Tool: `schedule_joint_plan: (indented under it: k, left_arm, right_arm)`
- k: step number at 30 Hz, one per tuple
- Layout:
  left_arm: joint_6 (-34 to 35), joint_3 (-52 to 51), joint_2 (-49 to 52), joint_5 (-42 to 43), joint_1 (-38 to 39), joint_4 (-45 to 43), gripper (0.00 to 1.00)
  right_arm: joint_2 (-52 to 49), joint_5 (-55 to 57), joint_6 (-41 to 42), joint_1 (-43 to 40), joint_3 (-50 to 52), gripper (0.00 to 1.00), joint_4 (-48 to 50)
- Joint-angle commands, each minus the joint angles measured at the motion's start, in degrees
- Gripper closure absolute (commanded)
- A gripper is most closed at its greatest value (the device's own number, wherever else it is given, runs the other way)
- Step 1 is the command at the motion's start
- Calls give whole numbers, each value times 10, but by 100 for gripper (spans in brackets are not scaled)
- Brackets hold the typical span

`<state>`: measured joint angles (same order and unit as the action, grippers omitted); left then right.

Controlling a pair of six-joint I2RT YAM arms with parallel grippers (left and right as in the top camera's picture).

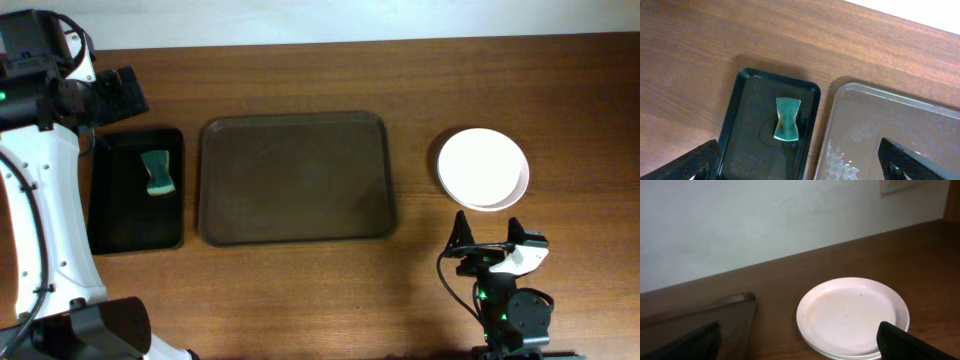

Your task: Clean dirty plates on tray and stack at the side

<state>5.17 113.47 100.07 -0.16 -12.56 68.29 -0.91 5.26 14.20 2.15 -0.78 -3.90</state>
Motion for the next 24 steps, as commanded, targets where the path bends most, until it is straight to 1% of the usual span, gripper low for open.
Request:
schedule_joint_plan:
  k: [1,15,18,19,21,24]
  left_arm:
    - [-7,0,2,4,1,0,1]
    - [-7,0,2,-3,-3,-1,1]
    - [-7,-2,-19,-10,2,29,1]
    - [-8,-13,-33,-11,12,23,1]
    - [-37,-82,-77,-10,46,-66,1]
    - [-75,-258,-177,-11,95,-255,1]
  right_arm:
    - [5,-20,-3,5,5,1,-4]
    - [5,-20,-3,5,5,2,-4]
    - [5,-20,-3,5,5,2,-4]
    - [5,-20,-3,5,5,2,-4]
    - [5,-20,-3,5,5,1,-4]
    - [5,-20,-3,5,5,2,-4]
